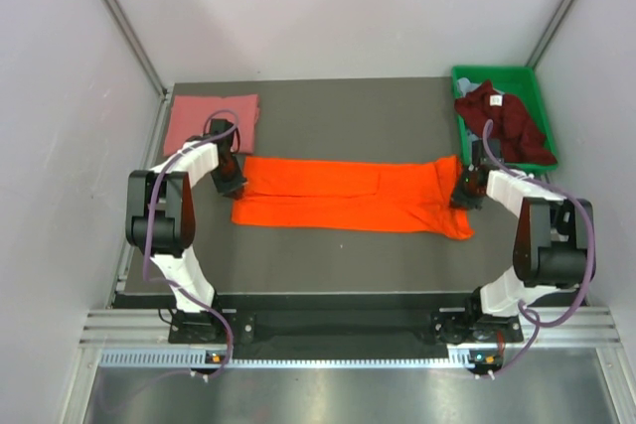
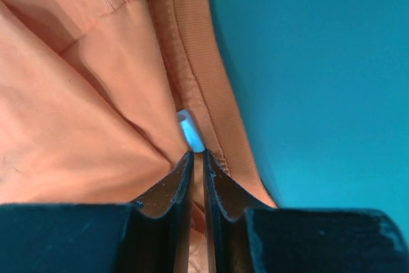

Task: Fold and stack the t-shirts
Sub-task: Fold the tshirt

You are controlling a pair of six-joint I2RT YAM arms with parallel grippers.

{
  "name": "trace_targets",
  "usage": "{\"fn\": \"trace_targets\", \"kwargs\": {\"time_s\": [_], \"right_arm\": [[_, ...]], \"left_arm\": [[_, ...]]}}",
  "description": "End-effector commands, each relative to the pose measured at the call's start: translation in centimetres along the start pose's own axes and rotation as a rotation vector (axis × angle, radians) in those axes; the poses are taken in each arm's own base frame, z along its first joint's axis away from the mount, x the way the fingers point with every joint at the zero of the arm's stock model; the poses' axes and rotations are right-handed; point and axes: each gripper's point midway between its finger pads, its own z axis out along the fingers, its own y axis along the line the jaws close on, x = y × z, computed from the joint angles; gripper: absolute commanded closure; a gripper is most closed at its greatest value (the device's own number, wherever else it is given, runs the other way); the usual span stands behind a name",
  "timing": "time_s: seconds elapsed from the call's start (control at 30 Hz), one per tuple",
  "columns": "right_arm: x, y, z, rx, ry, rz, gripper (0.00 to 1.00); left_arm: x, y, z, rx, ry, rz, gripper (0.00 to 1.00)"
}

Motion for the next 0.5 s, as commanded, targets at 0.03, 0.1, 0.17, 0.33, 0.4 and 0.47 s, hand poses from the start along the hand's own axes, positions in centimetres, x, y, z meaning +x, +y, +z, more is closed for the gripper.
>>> {"fn": "trace_targets", "kwargs": {"time_s": [0.03, 0.1, 0.17, 0.33, 0.4, 0.47], "right_arm": [[0.0, 0.8, -1.2, -0.027, -0.015, -0.042, 0.86], [-0.4, 1.9, -1.8, -0.044, -0.019, -0.056, 0.85], [-1.1, 2.3, -2.6, -0.055, -0.037, -0.049, 0.84], [-1.5, 3.8, -4.9, -0.071, -0.061, -0.082, 0.82], [-2.1, 4.4, -5.8, -0.079, -0.083, -0.093, 0.81], [-2.5, 5.2, -6.8, -0.101, -0.092, -0.105, 0.80]], "left_arm": [[-2.3, -1.9, -1.8, 0.112, -0.068, -0.009, 0.74], [-2.7, -2.9, -3.1, 0.171, -0.075, 0.012, 0.54], [-3.2, -3.2, -4.4, 0.181, -0.073, 0.023, 0.52], [-4.3, -0.6, -7.2, 0.054, -0.152, 0.019, 0.48], [-4.6, 0.6, -8.1, 0.000, -0.193, 0.024, 0.46], [-4.1, 0.0, -8.9, 0.048, -0.193, 0.025, 0.44]]}}
